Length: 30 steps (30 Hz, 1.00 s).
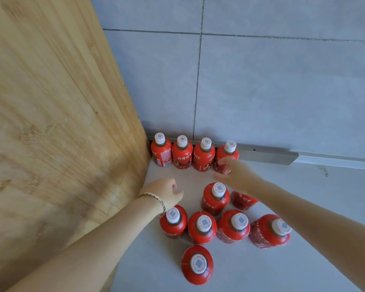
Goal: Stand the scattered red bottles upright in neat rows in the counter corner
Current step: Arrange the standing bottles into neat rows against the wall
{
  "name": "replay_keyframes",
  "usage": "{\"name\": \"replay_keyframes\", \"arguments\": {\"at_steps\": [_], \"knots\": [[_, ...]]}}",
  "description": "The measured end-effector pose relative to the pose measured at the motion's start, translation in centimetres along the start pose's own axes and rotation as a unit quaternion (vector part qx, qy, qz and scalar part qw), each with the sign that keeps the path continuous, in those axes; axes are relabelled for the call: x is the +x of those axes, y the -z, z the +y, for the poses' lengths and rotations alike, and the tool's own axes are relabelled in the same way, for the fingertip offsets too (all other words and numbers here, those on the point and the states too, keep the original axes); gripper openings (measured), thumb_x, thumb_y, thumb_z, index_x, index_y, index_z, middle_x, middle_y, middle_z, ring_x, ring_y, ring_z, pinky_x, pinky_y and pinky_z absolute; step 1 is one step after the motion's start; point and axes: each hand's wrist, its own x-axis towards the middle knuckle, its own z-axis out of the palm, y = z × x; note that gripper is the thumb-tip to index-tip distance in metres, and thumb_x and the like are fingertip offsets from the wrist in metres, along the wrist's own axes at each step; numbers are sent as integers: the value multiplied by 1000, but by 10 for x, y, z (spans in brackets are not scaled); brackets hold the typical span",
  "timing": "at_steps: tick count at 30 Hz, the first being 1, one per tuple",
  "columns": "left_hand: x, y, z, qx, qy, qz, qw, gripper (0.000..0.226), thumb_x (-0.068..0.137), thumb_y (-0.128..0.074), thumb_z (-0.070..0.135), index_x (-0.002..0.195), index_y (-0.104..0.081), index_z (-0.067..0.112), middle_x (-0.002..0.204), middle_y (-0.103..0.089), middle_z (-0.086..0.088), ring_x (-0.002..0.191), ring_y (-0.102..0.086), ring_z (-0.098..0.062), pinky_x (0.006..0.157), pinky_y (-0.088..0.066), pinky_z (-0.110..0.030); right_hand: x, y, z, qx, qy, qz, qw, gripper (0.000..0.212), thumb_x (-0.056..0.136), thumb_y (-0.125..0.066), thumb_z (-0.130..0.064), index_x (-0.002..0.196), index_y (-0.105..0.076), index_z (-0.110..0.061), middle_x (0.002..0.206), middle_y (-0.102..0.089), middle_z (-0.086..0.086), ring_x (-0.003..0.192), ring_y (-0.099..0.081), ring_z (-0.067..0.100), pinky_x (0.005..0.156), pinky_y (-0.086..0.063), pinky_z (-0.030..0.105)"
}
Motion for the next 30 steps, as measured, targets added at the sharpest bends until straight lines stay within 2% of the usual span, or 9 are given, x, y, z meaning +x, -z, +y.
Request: {"name": "replay_keyframes", "arguments": {"at_steps": [3, 6, 10, 12, 15, 17, 21, 25, 30], "knots": [[-17, -11, 6, 78, 0, -35, 996, 47, 86, -50, 48, 119, -54, 15, 123, -61, -4, 113, -57, -24, 93, -48, -35, -17, -17, 2, -139, 22, -62, 988, 51, 86, -57, -40, 133, -42, -23, 120, -61, 3, 102, -60, 22, 80, -48, 28], [-27, -20, 6, 105, 16, -29, 994, 46, 81, -56, 43, 118, -50, 15, 119, -63, -6, 110, -60, -27, 89, -50, -36, -15, -30, 2, -133, -4, -73, 988, 44, 90, -54, -28, 131, -40, -22, 117, -62, 5, 86, -56, 17, 70, -50, 24], [-26, -21, 3, 17, 5, 19, 1000, 17, 79, -58, 28, 83, -50, 14, 96, -67, -8, 96, -63, -30, 72, -48, -32, -4, -36, -1, -125, -16, -55, 990, 43, 89, -55, -34, 128, -43, -19, 114, -63, 5, 97, -62, 21, 82, -56, 32], [-17, -15, -3, -61, 27, 47, 997, 20, 78, -57, 24, 68, -41, 17, 71, -56, -1, 85, -61, -29, 61, -39, -26, 0, -37, -5, -118, -15, -51, 992, 44, 90, -55, -35, 129, -43, -20, 117, -62, 5, 104, -61, 23, 83, -53, 32], [3, 0, -9, -109, 56, 95, 988, 17, 80, -54, 21, 70, -41, 17, 62, -42, 6, 75, -49, -24, 64, -36, -26, 7, -39, -12, -70, -10, -32, 997, 44, 90, -54, -35, 130, -43, -21, 118, -63, 4, 100, -63, 23, 83, -56, 34], [20, 12, -13, -114, 62, 142, 981, 15, 80, -54, 20, 74, -41, 16, 66, -47, 2, 75, -48, -27, 66, -36, -27, 15, -41, -21, -28, -5, -16, 999, 39, 90, -54, -35, 126, -45, -22, 113, -64, 4, 92, -64, 23, 78, -56, 35], [54, 33, -17, -105, 69, 180, 976, 10, 83, -52, 18, 87, -47, 10, 92, -60, -15, 91, -59, -37, 68, -40, -32, 39, -47, -44, 18, 23, 16, 999, 35, 89, -57, -34, 120, -50, -21, 111, -66, 6, 99, -63, 28, 80, -52, 38], [67, 33, -21, -60, 97, 166, 980, 35, 87, -55, 28, 114, -50, 6, 117, -59, -19, 109, -57, -38, 82, -47, -39, 53, -63, -56, 133, 42, 14, 990, 36, 91, -56, -20, 126, -48, -17, 113, -66, 9, 105, -63, 28, 86, -52, 38], [64, 19, -26, 11, 151, 157, 976, 64, 83, -66, 34, 129, -35, 3, 128, -49, -17, 113, -59, -30, 87, -50, -36, 55, -81, -53, 90, -38, -4, 995, 71, 85, -66, -27, 144, -26, -18, 133, -49, 14, 119, -54, 33, 99, -48, 43]]}}
